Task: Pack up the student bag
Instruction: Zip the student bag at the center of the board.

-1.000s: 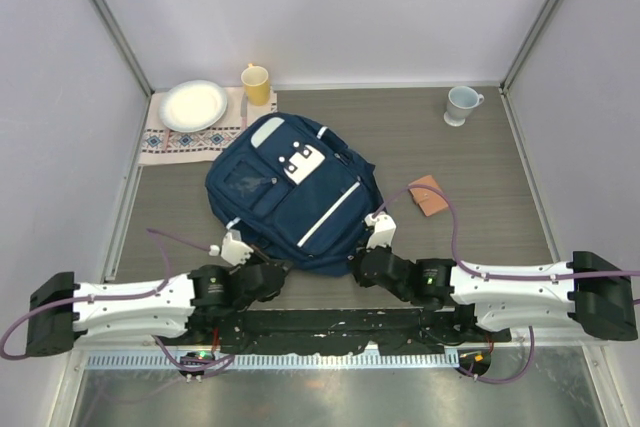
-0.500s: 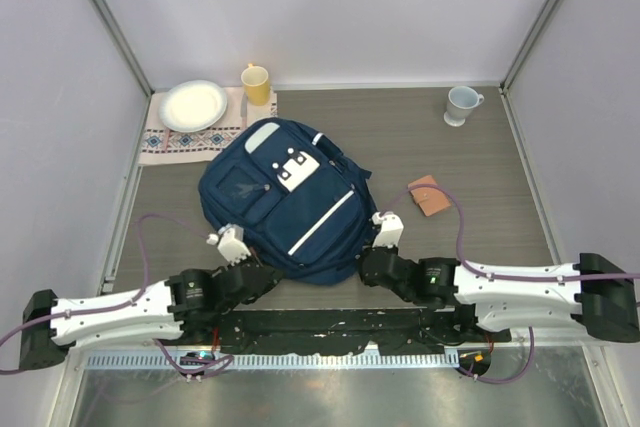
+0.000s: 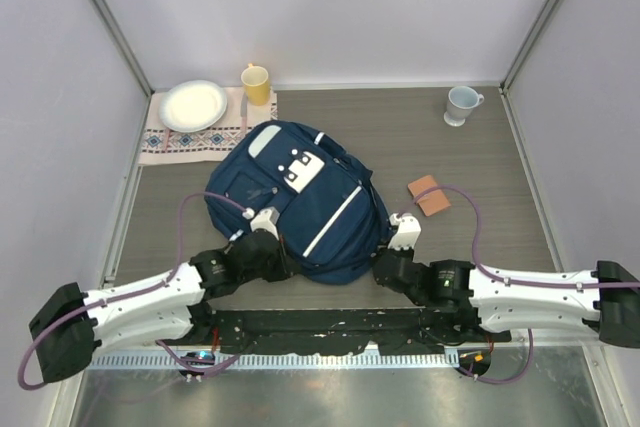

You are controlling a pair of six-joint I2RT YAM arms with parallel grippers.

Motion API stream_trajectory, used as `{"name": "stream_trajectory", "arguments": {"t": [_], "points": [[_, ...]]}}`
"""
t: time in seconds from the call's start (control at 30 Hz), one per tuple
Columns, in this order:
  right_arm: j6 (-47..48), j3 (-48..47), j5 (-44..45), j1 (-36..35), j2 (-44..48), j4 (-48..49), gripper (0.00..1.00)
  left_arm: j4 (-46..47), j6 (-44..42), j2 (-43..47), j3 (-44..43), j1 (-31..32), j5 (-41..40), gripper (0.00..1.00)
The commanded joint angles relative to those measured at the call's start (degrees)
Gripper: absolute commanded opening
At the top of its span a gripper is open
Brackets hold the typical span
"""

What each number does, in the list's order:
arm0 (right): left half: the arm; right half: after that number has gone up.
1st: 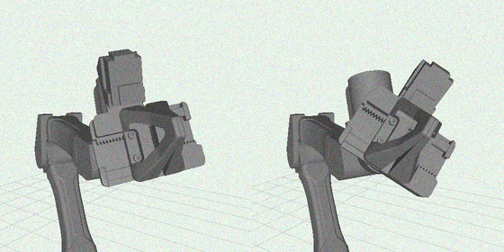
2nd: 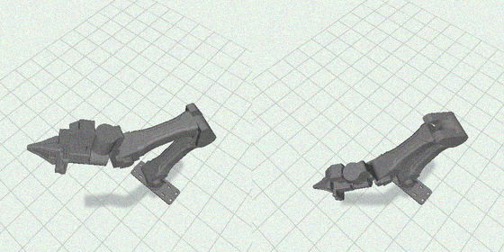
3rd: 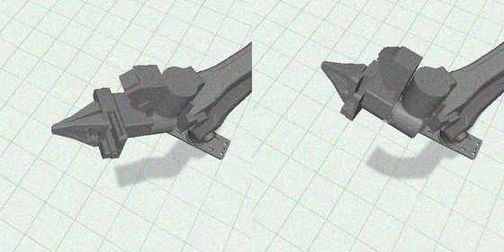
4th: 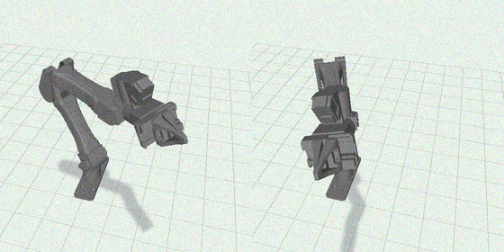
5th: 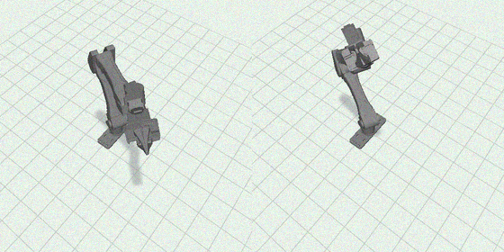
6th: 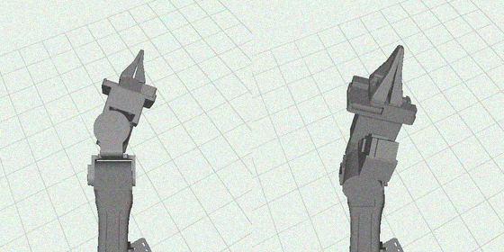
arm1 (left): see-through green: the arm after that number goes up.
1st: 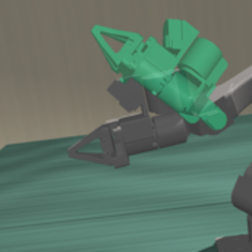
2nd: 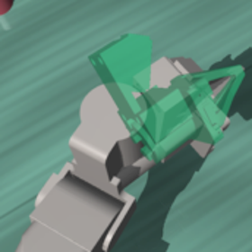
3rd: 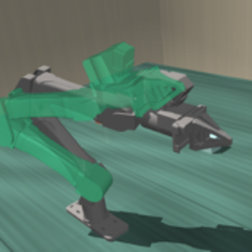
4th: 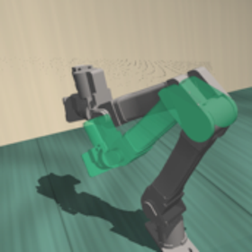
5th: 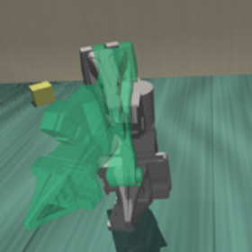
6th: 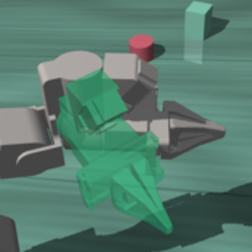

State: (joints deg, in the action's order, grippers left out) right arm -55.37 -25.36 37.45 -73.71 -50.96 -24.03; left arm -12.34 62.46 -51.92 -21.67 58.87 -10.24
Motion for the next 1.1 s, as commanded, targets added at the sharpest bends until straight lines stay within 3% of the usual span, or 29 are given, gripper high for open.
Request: {"name": "stream_trajectory", "arguments": {"t": [0.0,0.13,0.3,0.43,0.53,0.57,0.63,0.67,0.77,0.9,1.07], "points": [[-2.3,0.6,4.5,-1.3,-0.3,-2.3,0.01,2.1,-11.7,-1.1,-3.5,-9.5,4.4,0.00],[-2.0,-0.6,5.2,-4.4,-3.7,0.2,0.01,2.9,-16.7,-5.7,-6.4,-16.6,12.3,0.00],[-1.1,-4.1,6.8,-11.0,-9.6,3.8,0.01,0.7,-20.1,-10.0,-9.1,-21.2,18.5,0.00],[0.0,-5.6,5.6,-12.0,-14.9,8.5,0.01,-1.2,-20.4,-10.0,-10.1,-25.3,17.8,0.00],[1.5,-7.7,7.1,-11.9,-17.1,9.5,0.01,-0.2,-18.3,-9.6,-11.0,-26.9,18.6,0.18],[2.5,-8.1,7.3,-11.7,-17.7,10.1,0.01,0.4,-17.3,-9.6,-11.2,-26.9,18.9,0.32],[5.4,-9.3,6.4,-10.6,-18.6,12.0,0.01,1.1,-15.9,-9.5,-11.5,-26.9,19.3,0.47],[6.1,-9.8,5.9,-10.1,-19.2,12.4,0.01,0.7,-15.0,-9.3,-11.6,-26.9,19.7,0.60],[7.8,-10.2,3.2,-7.3,-21.1,14.5,0.01,-1.5,-8.5,-5.8,-9.7,-26.9,18.8,0.76],[9.2,-9.0,-1.0,-4.0,-21.4,18.0,0.01,-5.2,3.2,5.6,-3.4,-26.6,13.8,0.82],[10.6,-8.8,-2.9,-2.2,-21.6,19.6,0.01,-10.6,11.7,18.5,2.2,-25.6,10.9,0.89]]}}
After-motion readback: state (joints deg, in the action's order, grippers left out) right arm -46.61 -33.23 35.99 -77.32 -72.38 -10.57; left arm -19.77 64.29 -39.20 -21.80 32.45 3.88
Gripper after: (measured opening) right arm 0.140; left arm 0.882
